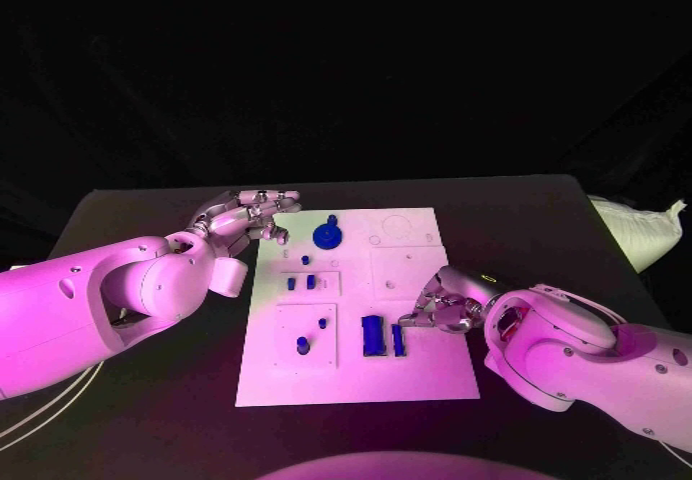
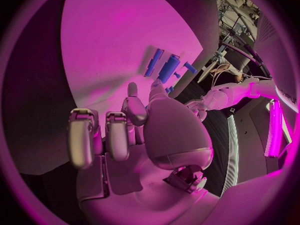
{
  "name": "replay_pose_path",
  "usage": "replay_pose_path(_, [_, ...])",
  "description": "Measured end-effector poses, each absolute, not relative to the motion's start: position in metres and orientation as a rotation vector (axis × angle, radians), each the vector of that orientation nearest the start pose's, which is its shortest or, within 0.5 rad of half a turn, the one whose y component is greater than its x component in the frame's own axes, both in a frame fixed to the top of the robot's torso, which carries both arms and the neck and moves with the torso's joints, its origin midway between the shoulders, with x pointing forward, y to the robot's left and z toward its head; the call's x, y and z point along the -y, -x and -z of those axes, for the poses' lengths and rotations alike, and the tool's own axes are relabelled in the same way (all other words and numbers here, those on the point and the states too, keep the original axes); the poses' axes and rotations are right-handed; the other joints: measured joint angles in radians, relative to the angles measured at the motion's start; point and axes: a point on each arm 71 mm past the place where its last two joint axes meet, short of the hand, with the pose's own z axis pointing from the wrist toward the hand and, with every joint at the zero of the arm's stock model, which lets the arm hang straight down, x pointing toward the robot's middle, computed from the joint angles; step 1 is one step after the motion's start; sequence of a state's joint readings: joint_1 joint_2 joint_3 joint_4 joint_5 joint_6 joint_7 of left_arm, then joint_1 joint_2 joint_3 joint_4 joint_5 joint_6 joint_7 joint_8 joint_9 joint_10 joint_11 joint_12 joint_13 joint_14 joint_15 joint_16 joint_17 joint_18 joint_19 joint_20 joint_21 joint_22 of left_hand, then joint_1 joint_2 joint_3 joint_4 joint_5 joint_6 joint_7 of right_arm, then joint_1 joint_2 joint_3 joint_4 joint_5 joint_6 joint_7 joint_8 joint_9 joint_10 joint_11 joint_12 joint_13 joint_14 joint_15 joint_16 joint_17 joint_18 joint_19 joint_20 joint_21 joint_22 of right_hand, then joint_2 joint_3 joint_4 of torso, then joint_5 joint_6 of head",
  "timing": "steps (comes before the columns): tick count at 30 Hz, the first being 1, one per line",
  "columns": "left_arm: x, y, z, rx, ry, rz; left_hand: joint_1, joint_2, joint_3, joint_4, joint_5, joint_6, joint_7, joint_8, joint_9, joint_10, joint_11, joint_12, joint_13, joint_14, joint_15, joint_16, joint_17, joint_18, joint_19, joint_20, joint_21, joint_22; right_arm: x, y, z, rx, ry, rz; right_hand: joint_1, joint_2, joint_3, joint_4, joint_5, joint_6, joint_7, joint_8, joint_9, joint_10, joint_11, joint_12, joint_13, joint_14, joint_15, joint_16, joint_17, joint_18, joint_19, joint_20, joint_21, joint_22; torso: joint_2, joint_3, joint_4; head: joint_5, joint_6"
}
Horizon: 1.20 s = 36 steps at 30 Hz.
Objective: Assemble the parts on the task board
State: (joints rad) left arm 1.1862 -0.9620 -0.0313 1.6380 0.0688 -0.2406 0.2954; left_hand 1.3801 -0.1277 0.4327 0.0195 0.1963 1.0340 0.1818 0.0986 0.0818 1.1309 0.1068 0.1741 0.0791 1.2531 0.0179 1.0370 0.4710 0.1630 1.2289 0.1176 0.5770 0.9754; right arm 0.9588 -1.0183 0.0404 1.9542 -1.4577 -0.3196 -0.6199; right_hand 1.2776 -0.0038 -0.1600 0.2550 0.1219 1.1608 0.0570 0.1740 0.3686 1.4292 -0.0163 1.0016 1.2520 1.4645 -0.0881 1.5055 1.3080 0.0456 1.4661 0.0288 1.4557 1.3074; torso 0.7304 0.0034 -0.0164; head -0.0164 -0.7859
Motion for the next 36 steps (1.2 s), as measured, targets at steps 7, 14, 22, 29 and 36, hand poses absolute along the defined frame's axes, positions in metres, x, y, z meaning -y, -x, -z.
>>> replay_pose_path(7, [-0.231, -0.467, 0.186, -1.515, 1.263, 1.563, 0.0, 0.0, -0.003, 0.003, 0.0, 0.0, 0.0, 0.0, 0.0, 0.0, 0.0, 0.0, 0.0, -0.005, 0.004, -0.007, -0.01, 0.0, -0.005, 0.0, -0.02, -0.009, 0.203, -0.393, 0.216, -1.906, -0.289, -0.593, 0.07, 0.02, -0.017, -0.003, 0.018, -0.085, 0.035, -0.046, -0.02, -0.092, 0.027, -0.209, -0.117, 0.002, 0.028, -0.089, 0.0, 0.017, -0.058, 0.018, -0.133, -0.001, -0.012, -0.0056, -0.0043, 0.0, 0.012])
replay_pose_path(14, [-0.231, -0.476, 0.194, -1.497, 1.274, 1.546, -0.011, 0.002, -0.036, 0.011, 0.0, -0.004, 0.003, 0.006, -0.001, -0.018, 0.011, 0.016, -0.004, -0.171, 0.016, -0.13, -0.079, 0.0, -0.138, 0.015, -0.12, -0.06, 0.217, -0.433, 0.212, -1.806, -0.531, -0.877, 0.212, 0.061, 0.014, -0.059, 0.023, -0.156, 0.073, -0.099, -0.054, -0.279, 0.065, -0.605, -0.392, -0.139, 0.063, -0.568, -0.511, 0.126, -0.36, 0.048, -0.648, -0.449, -0.038, -0.019, -0.0095, -0.006, 0.053])
replay_pose_path(22, [-0.232, -0.494, 0.202, -1.431, 1.281, 1.51, -0.008, 0.005, -0.038, 0.019, 0.0, -0.011, 0.011, -0.001, -0.01, -0.04, 0.033, -0.024, -0.016, -0.277, 0.088, -0.574, -0.284, 0.0, -0.398, 0.082, -0.379, -0.256, 0.228, -0.48, 0.212, -1.618, -0.816, -1.142, 0.319, 0.074, 0.028, -0.072, 0.015, -0.183, 0.124, -0.11, -0.111, -0.376, 0.139, -0.901, -0.771, -0.434, 0.173, -1.156, -0.89, 0.125, -0.589, 0.142, -1.062, -0.74, -0.074, -0.032, -0.0139, -0.007, 0.116])
replay_pose_path(29, [-0.23, -0.511, 0.207, -1.365, 1.281, 1.474, -0.008, 0.005, -0.038, 0.027, 0.0, -0.016, 0.016, -0.022, -0.014, -0.055, 0.048, -0.084, -0.016, -0.284, 0.116, -0.776, -0.369, 0.017, -0.463, 0.138, -0.496, -0.403, 0.234, -0.507, 0.217, -1.478, -0.973, -1.262, 0.333, 0.072, 0.053, -0.105, 0.015, -0.184, 0.123, -0.11, -0.2, -0.328, 0.154, -0.933, -1.089, -0.364, 0.198, -1.388, -1.124, 0.125, -0.514, 0.19, -1.272, -0.945, -0.099, -0.0343, -0.012, -0.004, 0.155])
replay_pose_path(36, [-0.228, -0.518, 0.21, -1.335, 1.281, 1.453, -0.074, 0.021, -0.067, 0.016, -0.009, -0.08, 0.006, -0.041, -0.028, -0.118, 0.045, -0.113, -0.028, -0.33, 0.117, -0.831, -0.402, 0.017, -0.501, 0.13, -0.52, -0.471, 0.233, -0.516, 0.218, -1.43, -1.013, -1.306, 0.231, 0.072, 0.089, -0.14, 0.012, -0.224, 0.114, -0.122, -0.239, -0.369, 0.142, -0.947, -1.187, -0.349, 0.164, -1.431, -1.184, 0.125, -0.496, 0.163, -1.315, -1.017, -0.11, -0.0318, -0.0109, 0.002, 0.179])
